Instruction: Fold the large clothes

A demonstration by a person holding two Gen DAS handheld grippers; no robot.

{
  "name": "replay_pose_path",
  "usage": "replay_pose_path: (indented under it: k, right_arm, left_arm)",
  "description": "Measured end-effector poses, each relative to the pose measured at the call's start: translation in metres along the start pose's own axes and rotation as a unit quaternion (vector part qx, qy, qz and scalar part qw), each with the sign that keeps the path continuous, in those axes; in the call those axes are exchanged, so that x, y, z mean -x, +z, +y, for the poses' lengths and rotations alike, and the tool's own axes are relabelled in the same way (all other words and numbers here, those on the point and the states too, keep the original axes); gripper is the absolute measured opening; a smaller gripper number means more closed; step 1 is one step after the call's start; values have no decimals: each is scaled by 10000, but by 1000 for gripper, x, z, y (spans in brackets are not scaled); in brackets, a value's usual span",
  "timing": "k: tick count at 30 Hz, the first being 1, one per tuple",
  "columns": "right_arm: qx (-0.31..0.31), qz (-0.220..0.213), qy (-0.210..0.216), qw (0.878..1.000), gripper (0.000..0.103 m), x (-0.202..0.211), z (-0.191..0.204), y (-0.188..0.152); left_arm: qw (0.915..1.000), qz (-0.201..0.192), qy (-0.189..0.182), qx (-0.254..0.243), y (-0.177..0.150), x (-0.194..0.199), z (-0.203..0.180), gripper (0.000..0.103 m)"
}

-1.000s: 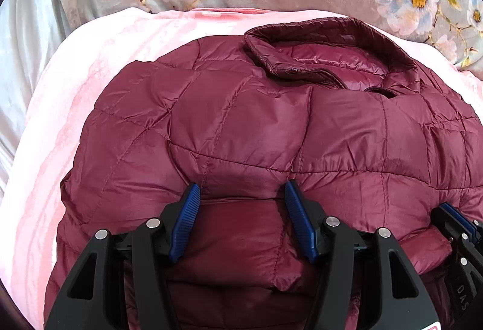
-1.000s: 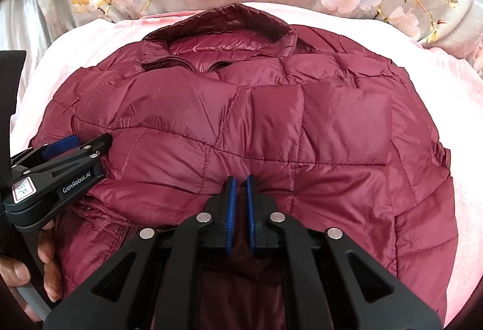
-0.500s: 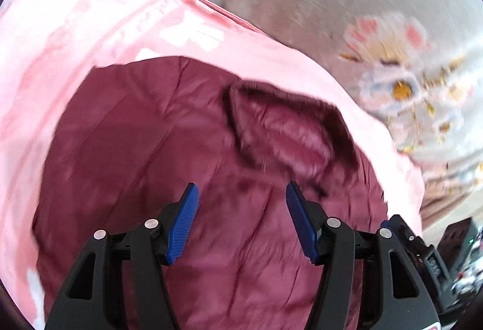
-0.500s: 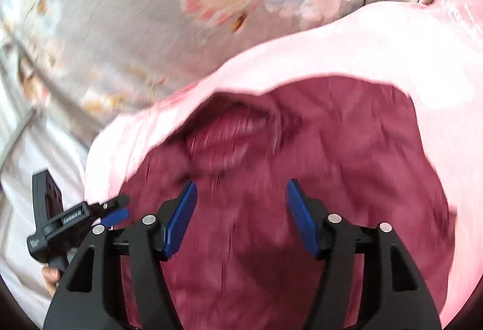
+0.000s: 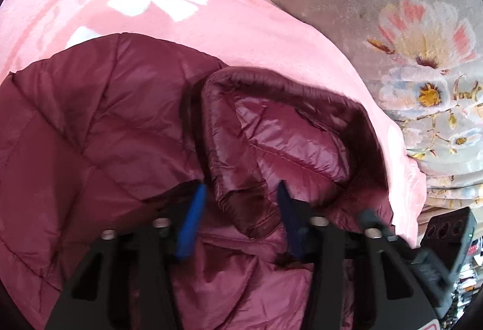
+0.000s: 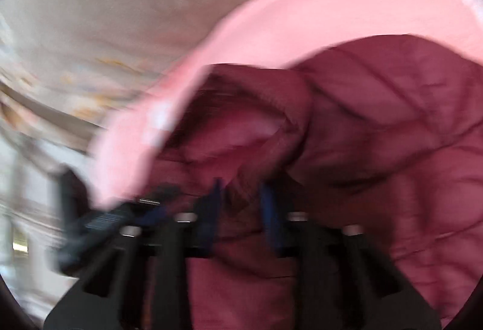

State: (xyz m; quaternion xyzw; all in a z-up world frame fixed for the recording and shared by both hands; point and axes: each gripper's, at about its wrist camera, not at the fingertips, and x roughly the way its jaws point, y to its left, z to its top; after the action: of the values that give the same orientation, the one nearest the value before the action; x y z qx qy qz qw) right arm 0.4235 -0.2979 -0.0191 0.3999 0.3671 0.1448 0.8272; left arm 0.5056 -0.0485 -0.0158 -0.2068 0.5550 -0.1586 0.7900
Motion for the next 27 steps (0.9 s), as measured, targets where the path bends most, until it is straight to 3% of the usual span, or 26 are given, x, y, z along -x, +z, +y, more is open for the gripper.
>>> replay_pose_path:
  k: [1,4,8,13,17,20,23,27]
  right_arm:
    - [21,-54,-30,10000,15,2,1,-1]
    - [474,-69,-881,9950,13,-2,0,-13]
    - [592,-108,-1254,9903,9,2,-16,-25]
    - [631,-69,-1452,9874,5,6,-37,-31]
    - [1085,-182,-1710,9791,4,7,-34,-39]
    - [1172,-165,-1755,9773,4,6,-32,-39]
    - [1172,-129,-1866,9753,7,14,-30,-38]
    - [1286,-422,-2431,9605,10,46,-19,-36]
  left_arm:
    - [10000,16,17,-22,0,-1,0,21]
    - [9996,13,220,-161,-3,-3,2,13]
    - [9967,-146,554,-567,-12,-7,5,10]
    - [9910,-429,731,-1040,-24,-11,5,10]
    - [9846,-690,722,-1437,-33,-12,9,15]
    - [9843,-761,617,-1470,-35,-10,14,15]
    - [9807,-786,807,-1601,-40,-2,12,15]
    - [9764,-807,1008,-1732,-49,28,16,25]
